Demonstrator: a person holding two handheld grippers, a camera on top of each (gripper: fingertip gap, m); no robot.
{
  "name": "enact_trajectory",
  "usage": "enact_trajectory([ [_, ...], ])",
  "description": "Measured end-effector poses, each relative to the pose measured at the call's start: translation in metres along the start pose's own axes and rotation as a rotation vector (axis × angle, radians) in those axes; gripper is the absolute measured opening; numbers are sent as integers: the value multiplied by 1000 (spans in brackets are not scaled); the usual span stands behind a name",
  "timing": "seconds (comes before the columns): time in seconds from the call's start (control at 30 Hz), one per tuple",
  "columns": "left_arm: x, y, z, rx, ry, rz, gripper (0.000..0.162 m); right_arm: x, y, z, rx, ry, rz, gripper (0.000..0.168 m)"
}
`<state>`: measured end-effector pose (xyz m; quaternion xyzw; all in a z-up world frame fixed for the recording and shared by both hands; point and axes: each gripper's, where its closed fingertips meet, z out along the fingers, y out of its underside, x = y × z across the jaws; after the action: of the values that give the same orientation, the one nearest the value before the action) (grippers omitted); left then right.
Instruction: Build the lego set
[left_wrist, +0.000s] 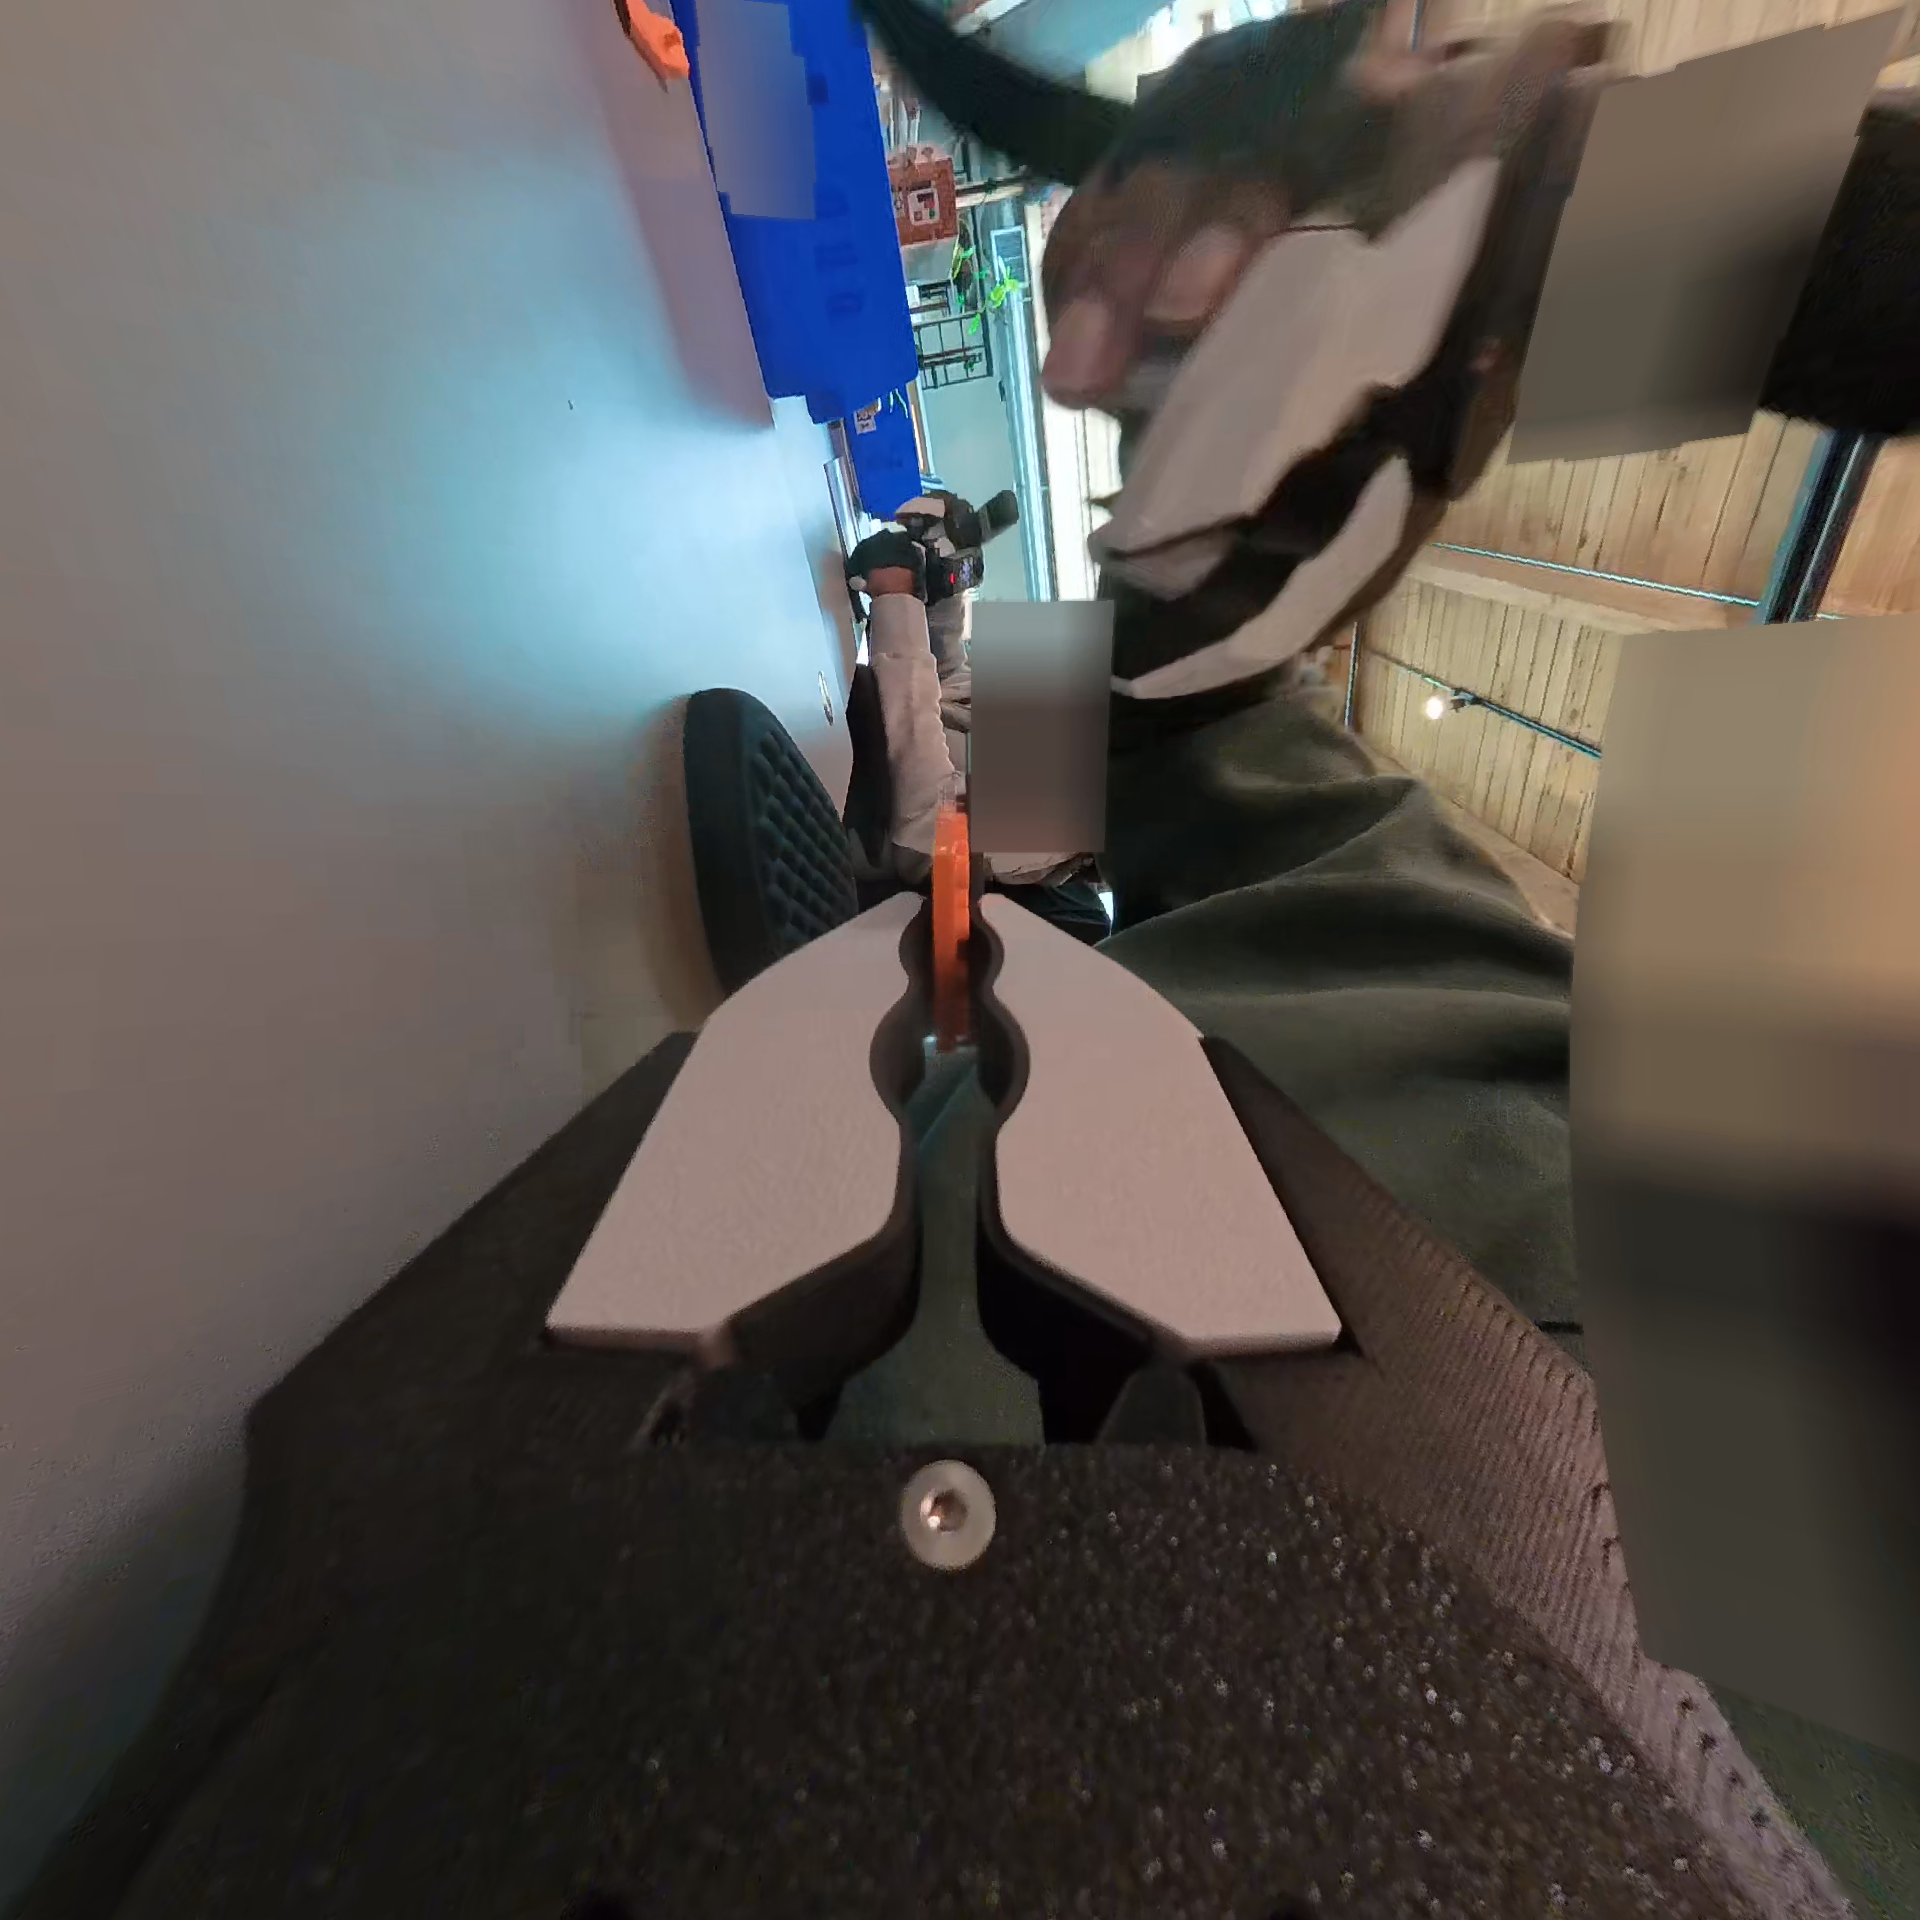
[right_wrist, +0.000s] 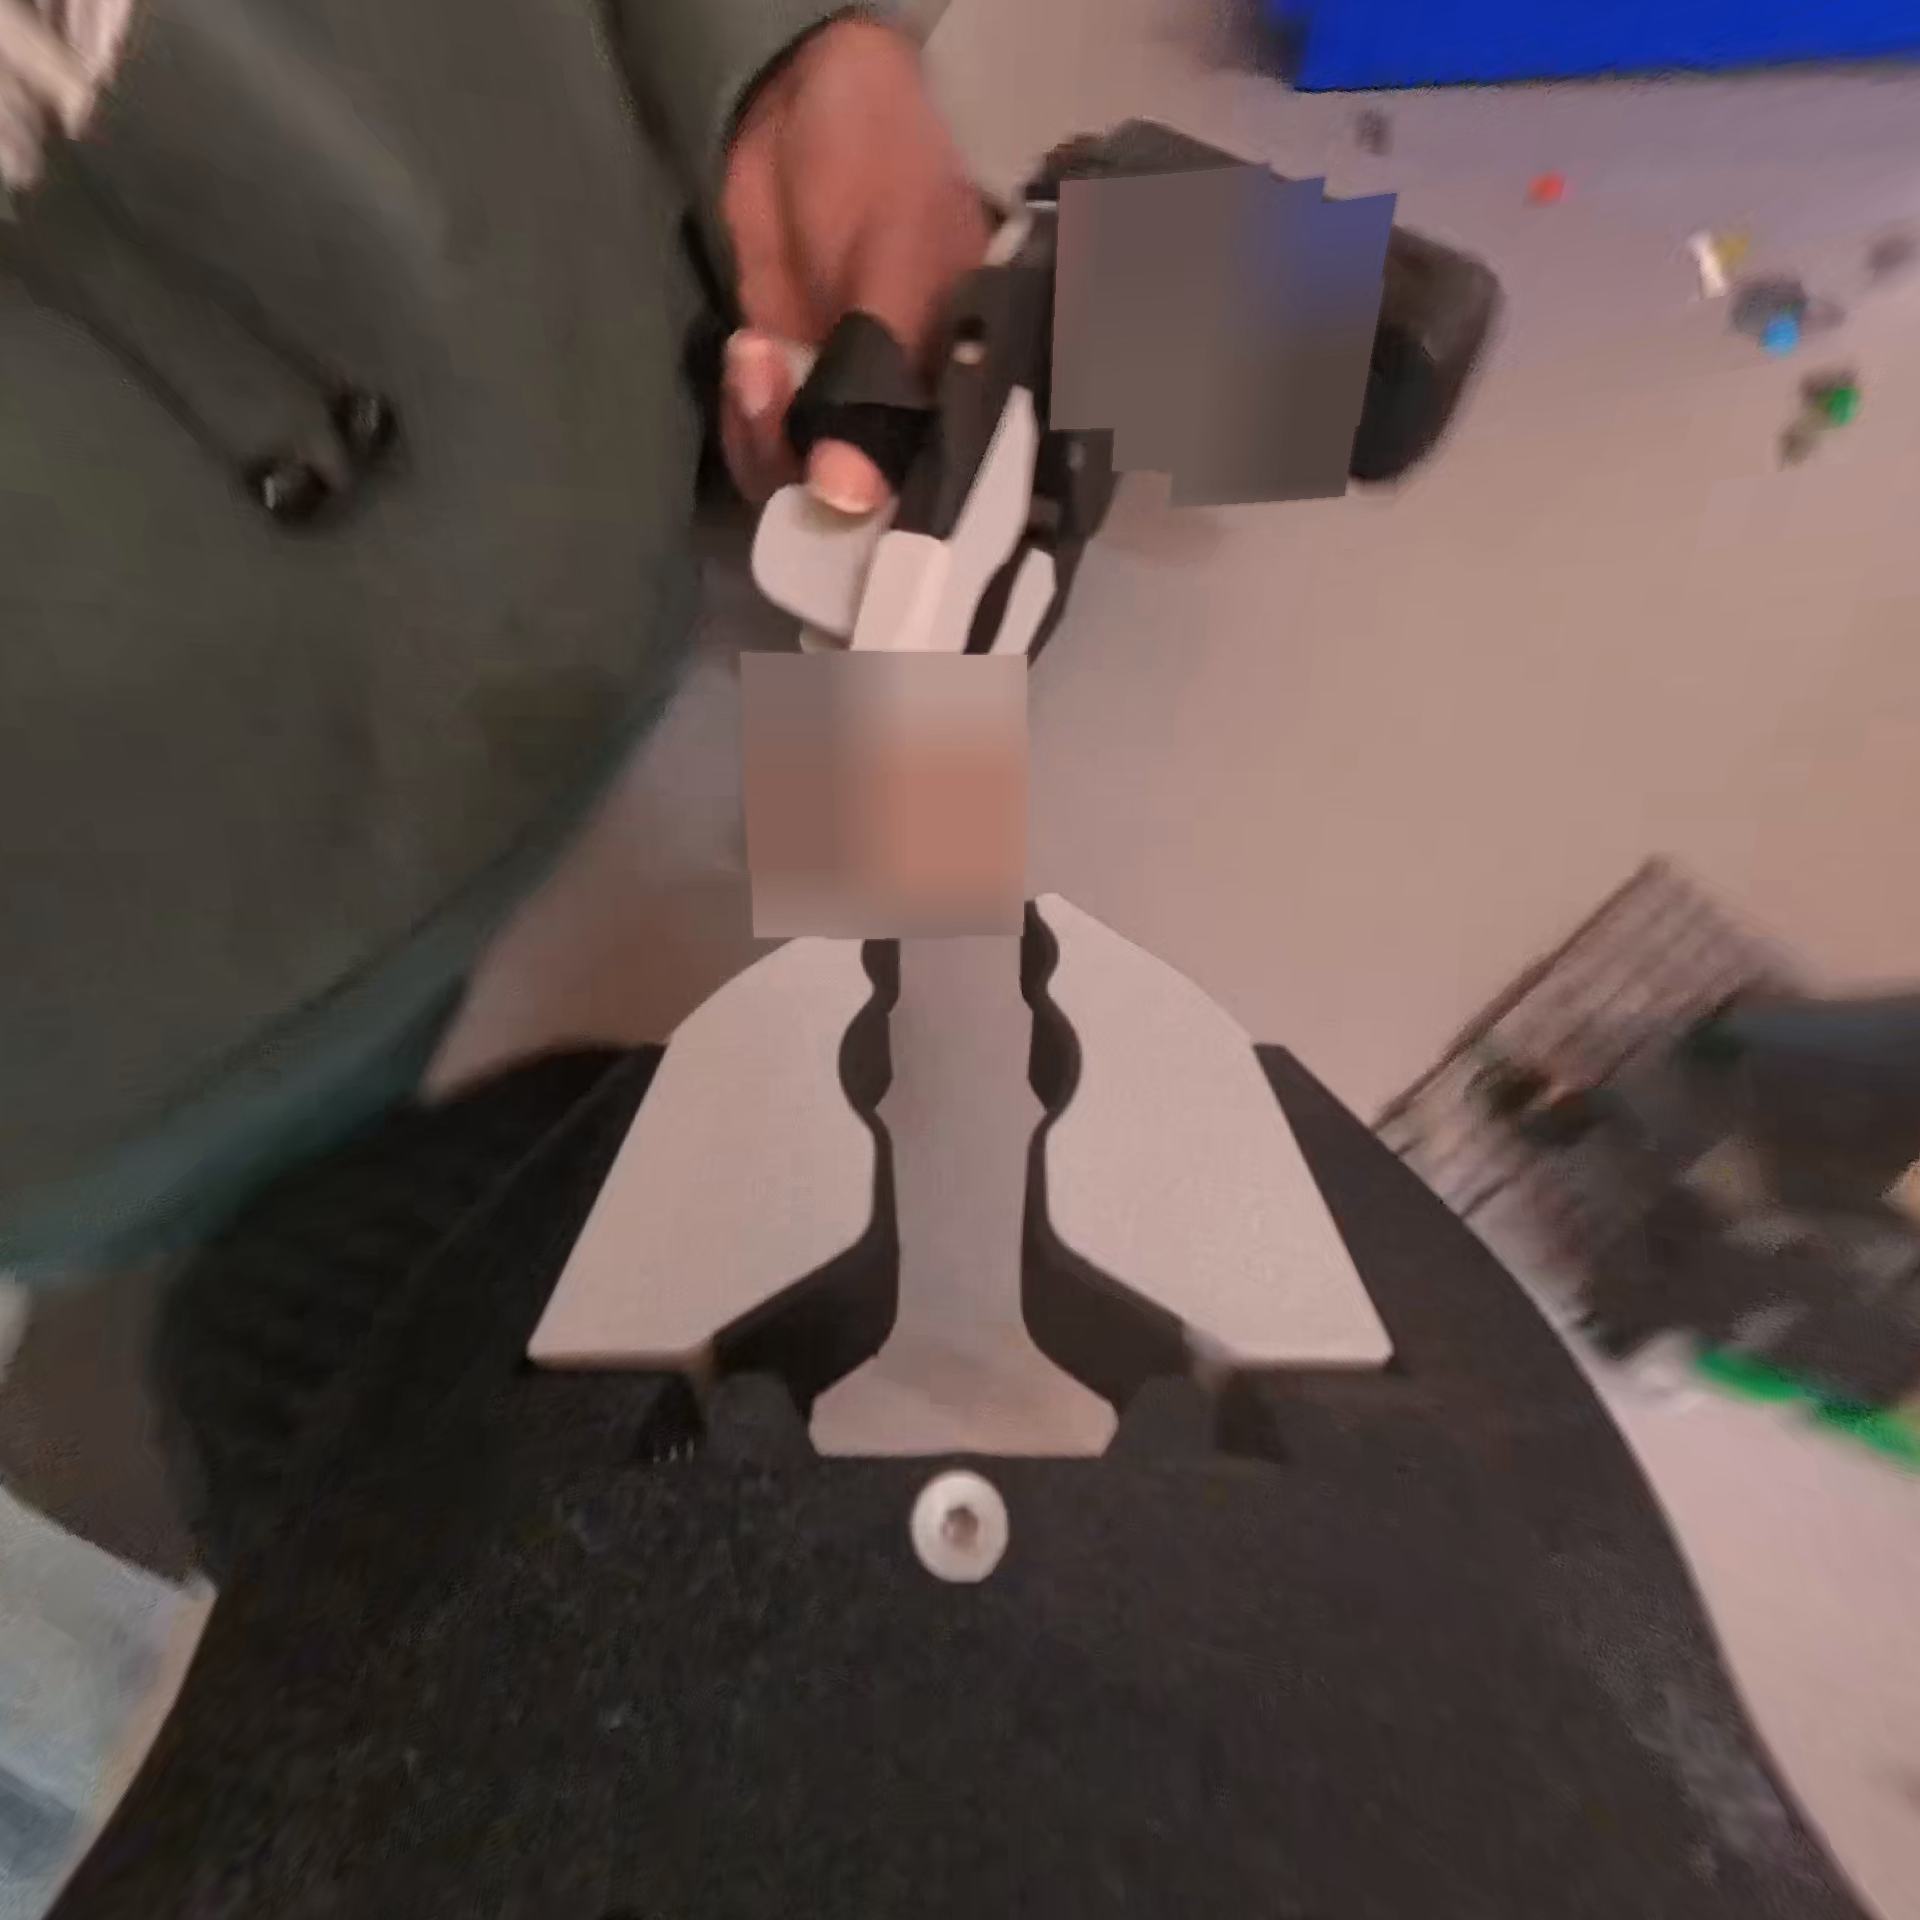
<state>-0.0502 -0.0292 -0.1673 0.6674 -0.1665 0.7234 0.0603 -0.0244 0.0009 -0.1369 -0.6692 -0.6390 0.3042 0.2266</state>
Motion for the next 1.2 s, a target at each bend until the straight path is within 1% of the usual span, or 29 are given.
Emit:
enact_trajectory([
  [0.07, -1, -3, -3, 17, -10, 16, 4, -4, 13, 2, 141, 8, 224, 26],
  [0.17, -6, -8, -5, 32, -36, 46, 4, -10, 24, 13, 337, 46, 467, 28],
  [0.23, -7, -11, -5, 33, -52, 73, 4, -15, 23, 22, 430, 36, 599, 31],
  [0.33, -6, -13, -1, 28, -61, 112, 4, -13, 21, 35, 504, 49, 727, 33],
  [0.47, -2, -14, 3, 25, -66, 158, 4, -10, 14, 39, 569, 20, 774, 32],
  [0.6, -3, -12, 5, 26, -66, 164, 4, -10, 7, 38, 609, -37, 794, 16],
  [0.67, -4, -12, 4, 36, -58, 153, 4, -9, 7, 38, 620, -61, 814, 15],
  [0.93, -1, -13, 4, 40, -67, 205, 5, -7, 4, 33, 693, -137, 908, 12],
  [1.07, 2, -18, 4, 60, -68, 231, 4, -2, 1, 27, 755, -140, 944, 11],
  [1.2, 5, -22, 5, 77, -57, 236, 4, 1, -1, 23, 787, -99, 924, 11],
])
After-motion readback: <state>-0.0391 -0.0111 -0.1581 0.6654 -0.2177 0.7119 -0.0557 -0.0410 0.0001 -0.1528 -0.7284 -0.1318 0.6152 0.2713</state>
